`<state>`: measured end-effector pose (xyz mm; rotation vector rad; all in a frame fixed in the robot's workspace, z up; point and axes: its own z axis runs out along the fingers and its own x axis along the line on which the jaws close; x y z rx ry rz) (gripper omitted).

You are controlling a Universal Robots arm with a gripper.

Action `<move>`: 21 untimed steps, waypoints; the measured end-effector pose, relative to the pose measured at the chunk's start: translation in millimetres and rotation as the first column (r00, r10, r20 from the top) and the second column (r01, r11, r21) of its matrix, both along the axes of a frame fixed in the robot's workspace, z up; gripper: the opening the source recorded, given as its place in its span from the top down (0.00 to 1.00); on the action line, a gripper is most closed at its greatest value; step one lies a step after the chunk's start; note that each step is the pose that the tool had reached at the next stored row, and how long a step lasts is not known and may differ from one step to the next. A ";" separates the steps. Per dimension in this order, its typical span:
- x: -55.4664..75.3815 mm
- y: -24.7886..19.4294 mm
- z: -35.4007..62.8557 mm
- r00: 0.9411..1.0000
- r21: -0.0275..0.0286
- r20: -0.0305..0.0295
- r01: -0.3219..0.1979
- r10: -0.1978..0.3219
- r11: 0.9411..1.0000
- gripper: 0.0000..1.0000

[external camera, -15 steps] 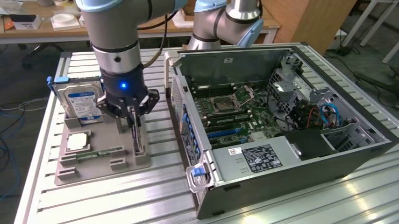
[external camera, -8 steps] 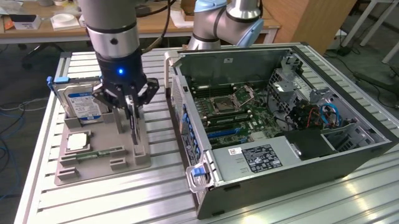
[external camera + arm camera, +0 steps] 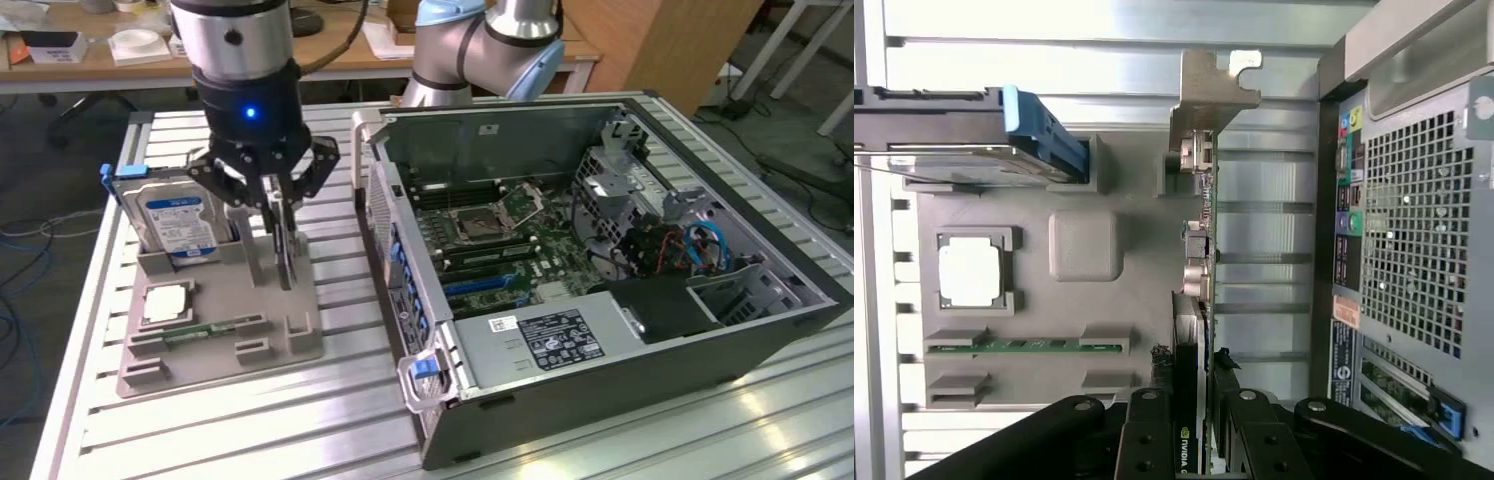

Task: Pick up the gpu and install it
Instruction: 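Pick up the gpu and move the gpu toward the slot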

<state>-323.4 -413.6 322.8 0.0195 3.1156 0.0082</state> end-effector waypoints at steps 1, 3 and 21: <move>0.0 0.0 4.9 1.000 0.000 0.000 0.000 0.000 1.000 0.74; 0.0 0.0 13.9 1.000 0.000 0.000 0.000 0.000 1.000 0.74; 0.0 -0.1 95.7 1.000 0.000 0.000 0.000 0.000 1.000 0.74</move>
